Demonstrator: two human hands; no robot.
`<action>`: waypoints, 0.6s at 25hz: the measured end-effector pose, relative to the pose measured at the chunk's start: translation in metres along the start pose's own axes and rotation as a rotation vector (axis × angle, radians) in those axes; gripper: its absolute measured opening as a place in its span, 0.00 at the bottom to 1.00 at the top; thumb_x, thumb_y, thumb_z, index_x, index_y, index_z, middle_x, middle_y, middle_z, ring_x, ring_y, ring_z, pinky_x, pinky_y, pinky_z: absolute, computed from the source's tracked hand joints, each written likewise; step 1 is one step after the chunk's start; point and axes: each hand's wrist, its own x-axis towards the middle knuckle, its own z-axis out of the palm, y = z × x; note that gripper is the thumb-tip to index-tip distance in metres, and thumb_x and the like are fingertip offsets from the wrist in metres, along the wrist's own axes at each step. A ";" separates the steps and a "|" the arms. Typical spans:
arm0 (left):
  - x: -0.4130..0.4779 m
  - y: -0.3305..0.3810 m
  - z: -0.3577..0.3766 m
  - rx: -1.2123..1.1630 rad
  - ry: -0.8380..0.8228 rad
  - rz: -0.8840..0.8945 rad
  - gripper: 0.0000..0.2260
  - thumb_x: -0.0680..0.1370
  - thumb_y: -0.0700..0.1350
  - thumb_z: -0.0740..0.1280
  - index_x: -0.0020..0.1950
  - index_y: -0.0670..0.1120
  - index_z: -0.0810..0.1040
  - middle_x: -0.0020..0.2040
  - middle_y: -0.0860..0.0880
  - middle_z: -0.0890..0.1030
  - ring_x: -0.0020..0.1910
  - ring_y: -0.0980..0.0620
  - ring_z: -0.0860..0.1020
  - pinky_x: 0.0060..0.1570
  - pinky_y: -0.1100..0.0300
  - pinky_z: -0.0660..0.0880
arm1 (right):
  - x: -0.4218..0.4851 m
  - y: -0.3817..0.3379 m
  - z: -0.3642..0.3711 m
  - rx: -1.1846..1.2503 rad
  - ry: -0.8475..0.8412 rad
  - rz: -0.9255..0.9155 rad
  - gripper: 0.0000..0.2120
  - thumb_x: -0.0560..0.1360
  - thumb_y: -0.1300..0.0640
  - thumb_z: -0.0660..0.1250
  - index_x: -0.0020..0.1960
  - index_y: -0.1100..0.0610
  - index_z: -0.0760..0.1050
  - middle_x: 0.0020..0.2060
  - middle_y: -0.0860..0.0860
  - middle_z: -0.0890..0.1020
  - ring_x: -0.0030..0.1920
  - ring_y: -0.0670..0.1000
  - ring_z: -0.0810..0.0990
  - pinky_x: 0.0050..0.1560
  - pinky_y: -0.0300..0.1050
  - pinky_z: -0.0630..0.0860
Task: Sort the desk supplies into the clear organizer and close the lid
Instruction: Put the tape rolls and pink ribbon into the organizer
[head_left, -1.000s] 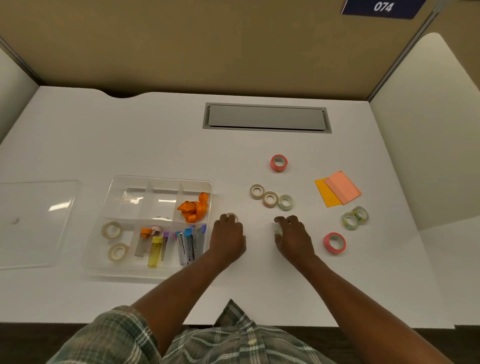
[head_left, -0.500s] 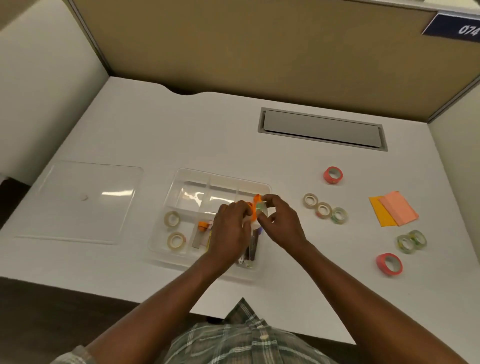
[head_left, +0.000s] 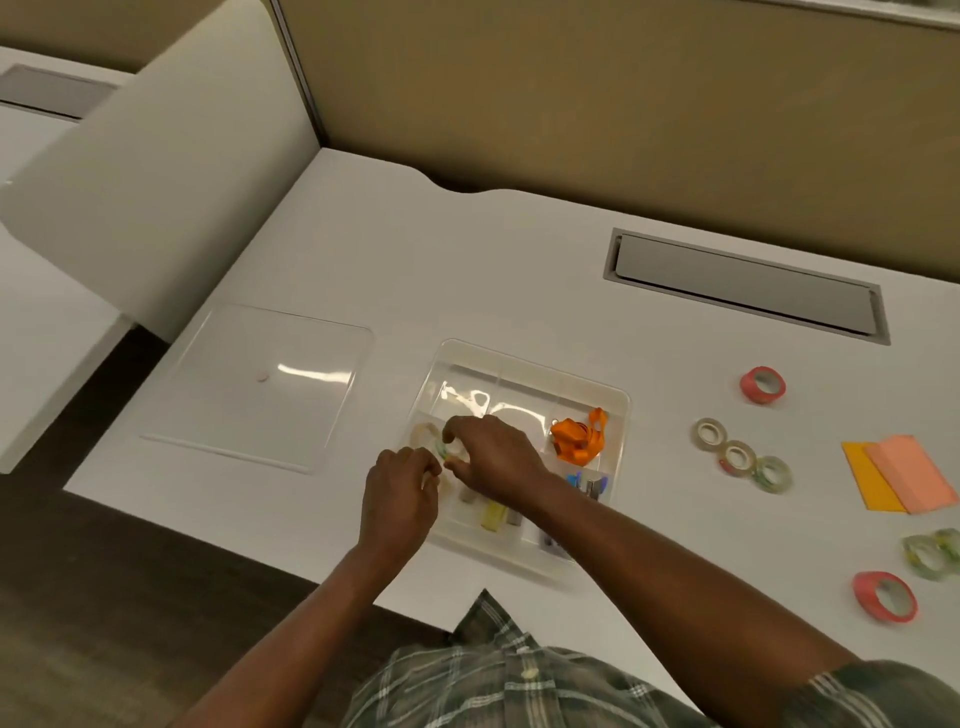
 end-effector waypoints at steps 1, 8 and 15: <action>-0.001 -0.003 0.001 0.018 -0.004 0.006 0.04 0.74 0.40 0.72 0.47 0.48 0.82 0.43 0.50 0.84 0.43 0.51 0.77 0.44 0.57 0.76 | 0.003 0.000 0.003 -0.032 -0.018 -0.019 0.14 0.76 0.50 0.69 0.60 0.51 0.74 0.56 0.49 0.82 0.52 0.53 0.78 0.44 0.43 0.68; 0.001 0.002 0.010 0.042 -0.010 0.023 0.06 0.75 0.45 0.73 0.50 0.47 0.82 0.50 0.48 0.83 0.46 0.51 0.78 0.48 0.61 0.71 | -0.004 0.014 0.003 -0.051 -0.034 -0.030 0.16 0.78 0.51 0.67 0.65 0.52 0.75 0.73 0.52 0.70 0.66 0.55 0.75 0.57 0.48 0.76; 0.009 0.065 0.029 -0.036 -0.012 0.156 0.07 0.74 0.49 0.72 0.48 0.47 0.81 0.47 0.49 0.80 0.45 0.50 0.76 0.43 0.55 0.75 | -0.048 0.069 -0.036 0.024 0.116 0.090 0.15 0.77 0.47 0.67 0.61 0.50 0.77 0.65 0.48 0.75 0.59 0.50 0.78 0.49 0.45 0.76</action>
